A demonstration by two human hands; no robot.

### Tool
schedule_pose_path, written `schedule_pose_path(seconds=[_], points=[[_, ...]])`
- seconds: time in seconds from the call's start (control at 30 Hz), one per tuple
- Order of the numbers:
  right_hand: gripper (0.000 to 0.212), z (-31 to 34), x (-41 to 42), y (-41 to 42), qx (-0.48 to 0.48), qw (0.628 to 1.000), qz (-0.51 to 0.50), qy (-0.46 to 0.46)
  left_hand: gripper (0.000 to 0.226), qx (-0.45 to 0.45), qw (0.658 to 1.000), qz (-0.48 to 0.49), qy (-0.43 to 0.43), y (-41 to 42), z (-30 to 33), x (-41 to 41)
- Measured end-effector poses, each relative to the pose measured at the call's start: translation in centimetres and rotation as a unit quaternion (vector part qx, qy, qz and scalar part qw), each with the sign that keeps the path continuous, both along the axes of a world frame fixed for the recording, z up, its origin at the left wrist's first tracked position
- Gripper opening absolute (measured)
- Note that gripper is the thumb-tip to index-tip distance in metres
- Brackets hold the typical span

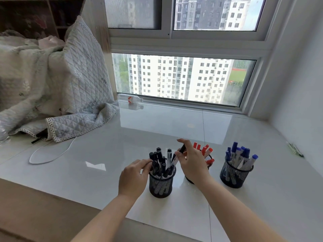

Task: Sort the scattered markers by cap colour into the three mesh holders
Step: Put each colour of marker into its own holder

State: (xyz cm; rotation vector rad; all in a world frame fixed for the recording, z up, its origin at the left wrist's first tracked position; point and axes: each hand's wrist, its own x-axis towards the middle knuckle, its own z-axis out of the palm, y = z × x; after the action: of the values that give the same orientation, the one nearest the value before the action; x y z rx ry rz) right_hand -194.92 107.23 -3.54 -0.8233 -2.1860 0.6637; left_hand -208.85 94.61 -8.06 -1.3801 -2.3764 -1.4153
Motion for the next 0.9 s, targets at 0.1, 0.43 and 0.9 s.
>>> schedule_pose_path(seconds=[0.1,0.43,0.9], points=[[0.039,-0.2,0.1,0.0,0.009,1.0,0.006,-0.012,0.015,-0.005,0.999,-0.007,-0.04,0.0,0.1,-0.2],[0.031,-1.7,-0.1,0.2,0.046,0.975,0.093,-0.198,0.019,0.02,0.993,0.005,-0.112,0.2,0.0,-0.6],[0.017,1.9,-2.1,2.9,-0.034,0.994,0.046,-0.088,0.015,-0.09,0.992,-0.043,-0.081,3.2,5.6,-2.6]])
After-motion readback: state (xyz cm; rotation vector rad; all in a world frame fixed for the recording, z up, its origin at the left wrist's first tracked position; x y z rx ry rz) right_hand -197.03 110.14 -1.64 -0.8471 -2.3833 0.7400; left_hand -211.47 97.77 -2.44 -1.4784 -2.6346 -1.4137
